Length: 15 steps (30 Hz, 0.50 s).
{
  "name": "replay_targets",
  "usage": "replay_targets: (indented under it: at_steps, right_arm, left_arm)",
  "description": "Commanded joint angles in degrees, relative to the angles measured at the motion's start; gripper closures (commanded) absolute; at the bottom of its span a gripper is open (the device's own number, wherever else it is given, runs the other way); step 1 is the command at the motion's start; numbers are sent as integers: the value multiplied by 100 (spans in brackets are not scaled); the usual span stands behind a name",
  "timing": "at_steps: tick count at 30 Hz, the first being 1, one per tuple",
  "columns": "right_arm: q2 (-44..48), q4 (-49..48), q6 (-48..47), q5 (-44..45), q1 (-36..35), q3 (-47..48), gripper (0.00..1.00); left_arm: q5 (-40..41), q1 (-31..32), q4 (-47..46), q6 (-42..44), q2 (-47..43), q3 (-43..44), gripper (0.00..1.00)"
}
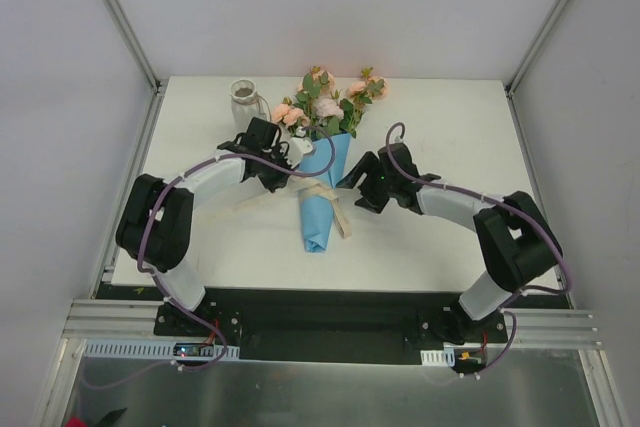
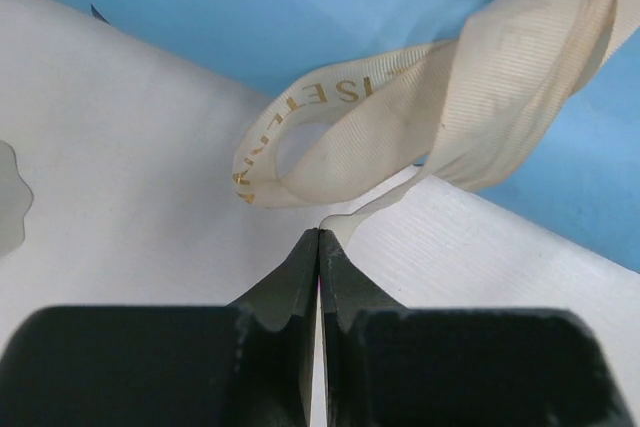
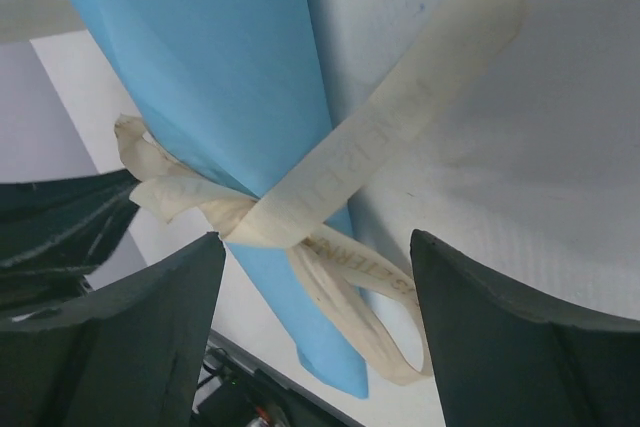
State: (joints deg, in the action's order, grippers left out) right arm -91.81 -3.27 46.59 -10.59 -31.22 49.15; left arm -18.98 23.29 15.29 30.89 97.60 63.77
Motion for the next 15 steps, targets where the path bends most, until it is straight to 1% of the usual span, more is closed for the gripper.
replay_targets:
  at_steps: [1, 2, 7, 8, 15]
  right_arm:
    - [-346, -964, 1053, -198, -7, -150, 23]
    - [-407, -1218, 1150, -207, -7, -186, 25]
    - [-689, -1545, 1519, -145, -15, -169, 30]
    - [-759, -1650, 1563, -180, -33, -160, 32]
    - [-953, -1826, 1783, -93, -103, -133, 38]
  left_arm:
    - [9, 9, 53, 31, -338, -198, 100]
    - [17, 9, 53, 31, -364, -207, 100]
    - [0, 0, 141, 4, -584, -198, 100]
    - [0, 9, 150, -31, -602, -181, 100]
    - [52, 0, 176, -40, -734, -224, 100]
